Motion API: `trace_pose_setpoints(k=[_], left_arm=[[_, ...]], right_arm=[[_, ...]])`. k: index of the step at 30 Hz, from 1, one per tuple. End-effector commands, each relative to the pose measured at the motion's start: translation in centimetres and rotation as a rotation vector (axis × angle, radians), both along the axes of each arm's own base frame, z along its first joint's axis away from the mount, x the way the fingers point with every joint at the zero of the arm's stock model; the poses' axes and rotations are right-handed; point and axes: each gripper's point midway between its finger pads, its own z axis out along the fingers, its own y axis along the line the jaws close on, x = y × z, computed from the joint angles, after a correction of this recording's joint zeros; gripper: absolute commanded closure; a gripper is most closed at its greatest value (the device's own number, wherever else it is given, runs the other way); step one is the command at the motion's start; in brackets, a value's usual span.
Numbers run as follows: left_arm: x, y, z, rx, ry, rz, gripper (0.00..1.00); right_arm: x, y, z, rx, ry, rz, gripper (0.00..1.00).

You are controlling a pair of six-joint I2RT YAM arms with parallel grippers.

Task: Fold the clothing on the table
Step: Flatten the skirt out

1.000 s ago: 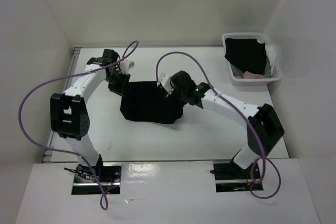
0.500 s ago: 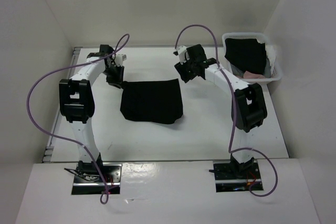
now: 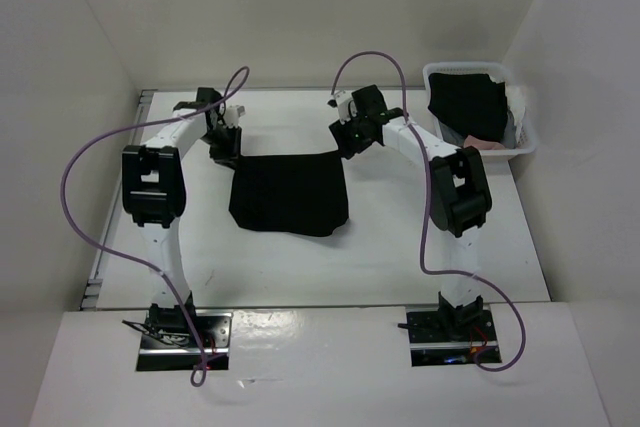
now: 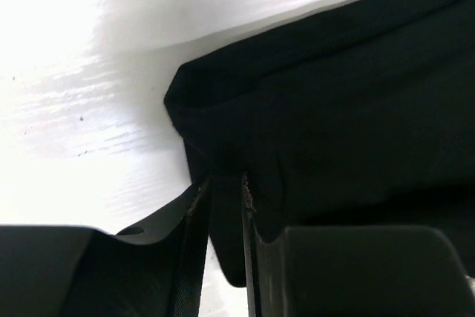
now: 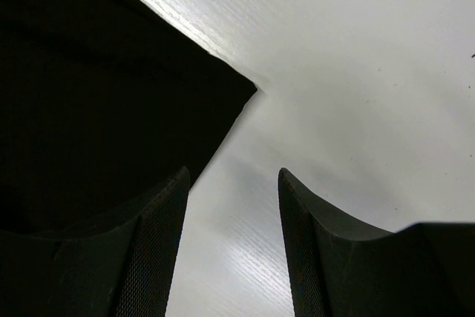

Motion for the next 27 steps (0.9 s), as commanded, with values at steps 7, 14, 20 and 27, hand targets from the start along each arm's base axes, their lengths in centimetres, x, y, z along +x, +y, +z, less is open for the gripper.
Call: trace_pose_setpoints(k=[7, 14, 20, 27], left_arm=[[0.7, -6.1, 4.6, -0.002, -0.126, -0.096, 0.7], [0.8, -5.8, 4.2, 0.194, -0.147, -0.059, 0.68], [1.5, -2.7, 4.2, 0.355, -0.171, 0.043, 0.63], [2.2, -2.0, 4.7, 0.444, -0.214, 0.068, 0.47]], right_arm=[[0.8, 0.4, 1.0, 0.031, -0.014, -0.003, 0.43], [0.2, 0.4, 0.3, 0.032, 0.006, 0.004, 0.43], [-0.2, 0.7, 0.0, 0.043, 0.021, 0.016, 0.43], [-0.2, 0.8, 0.1, 0.046, 0.02, 0.03, 0.43]])
